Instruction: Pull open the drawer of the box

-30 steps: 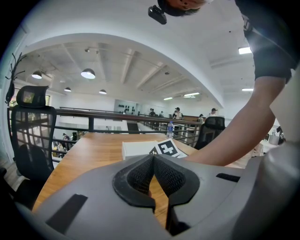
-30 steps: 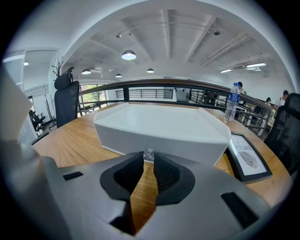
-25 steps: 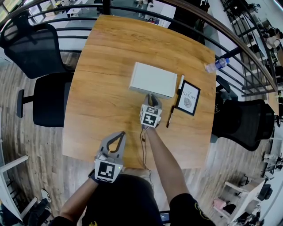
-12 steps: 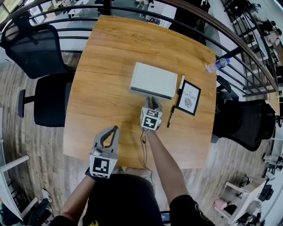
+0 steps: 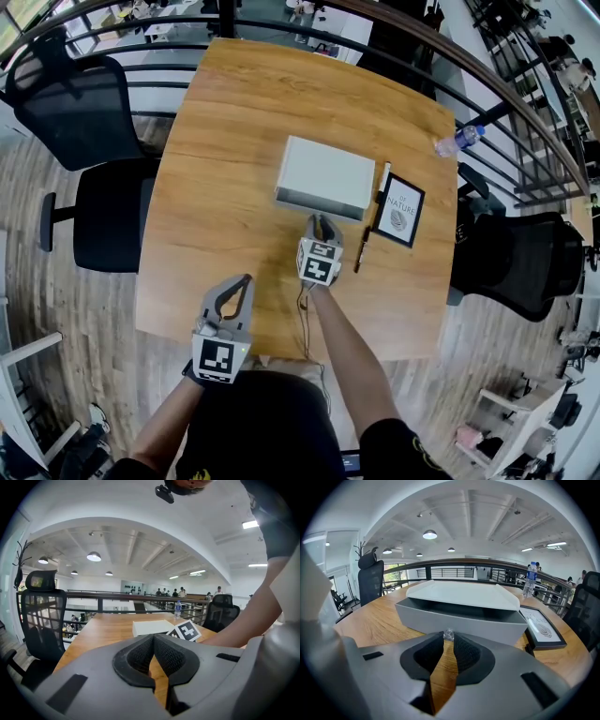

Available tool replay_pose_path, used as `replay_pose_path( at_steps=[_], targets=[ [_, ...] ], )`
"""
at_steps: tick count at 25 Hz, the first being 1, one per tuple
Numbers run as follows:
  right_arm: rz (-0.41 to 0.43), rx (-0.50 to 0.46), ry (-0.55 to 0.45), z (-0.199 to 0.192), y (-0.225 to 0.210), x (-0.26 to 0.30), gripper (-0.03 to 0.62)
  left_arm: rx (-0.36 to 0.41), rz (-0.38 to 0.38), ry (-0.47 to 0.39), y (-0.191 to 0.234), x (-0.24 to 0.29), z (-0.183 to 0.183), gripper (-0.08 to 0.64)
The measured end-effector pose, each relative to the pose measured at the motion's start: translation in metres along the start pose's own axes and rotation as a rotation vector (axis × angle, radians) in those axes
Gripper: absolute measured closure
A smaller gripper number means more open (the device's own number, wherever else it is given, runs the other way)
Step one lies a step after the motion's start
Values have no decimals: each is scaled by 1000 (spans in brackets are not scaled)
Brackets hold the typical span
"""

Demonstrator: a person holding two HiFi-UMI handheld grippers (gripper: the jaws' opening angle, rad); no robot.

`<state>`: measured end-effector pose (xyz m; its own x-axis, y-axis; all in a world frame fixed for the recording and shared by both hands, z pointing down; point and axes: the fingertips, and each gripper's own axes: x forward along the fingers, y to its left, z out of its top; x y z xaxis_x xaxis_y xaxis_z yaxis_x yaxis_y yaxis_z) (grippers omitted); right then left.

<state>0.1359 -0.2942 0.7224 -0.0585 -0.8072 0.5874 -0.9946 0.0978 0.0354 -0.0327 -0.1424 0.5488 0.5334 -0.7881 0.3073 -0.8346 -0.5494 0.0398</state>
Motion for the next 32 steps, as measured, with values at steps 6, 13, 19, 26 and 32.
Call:
replay_pose_path(
  at_steps=[6,13,19,26,32],
  targets=[
    [4,-8,0,-7,1,-6,528,12,-7,20,1,-6,-5,543],
    [-2,0,8,-10,5,-12,528,7,-5,14,2,-11,-4,543],
    [-2,5,4,-11,7,-14,528,12,-4,-1,0,-15,-5,543],
    [6,7,15,-18,9,-24,528,11,-9,16,-3,-23,-9,543],
    [0,-31,18,-20,10,-28,528,8,-6,0,-2,-23,-9,543]
  ],
)
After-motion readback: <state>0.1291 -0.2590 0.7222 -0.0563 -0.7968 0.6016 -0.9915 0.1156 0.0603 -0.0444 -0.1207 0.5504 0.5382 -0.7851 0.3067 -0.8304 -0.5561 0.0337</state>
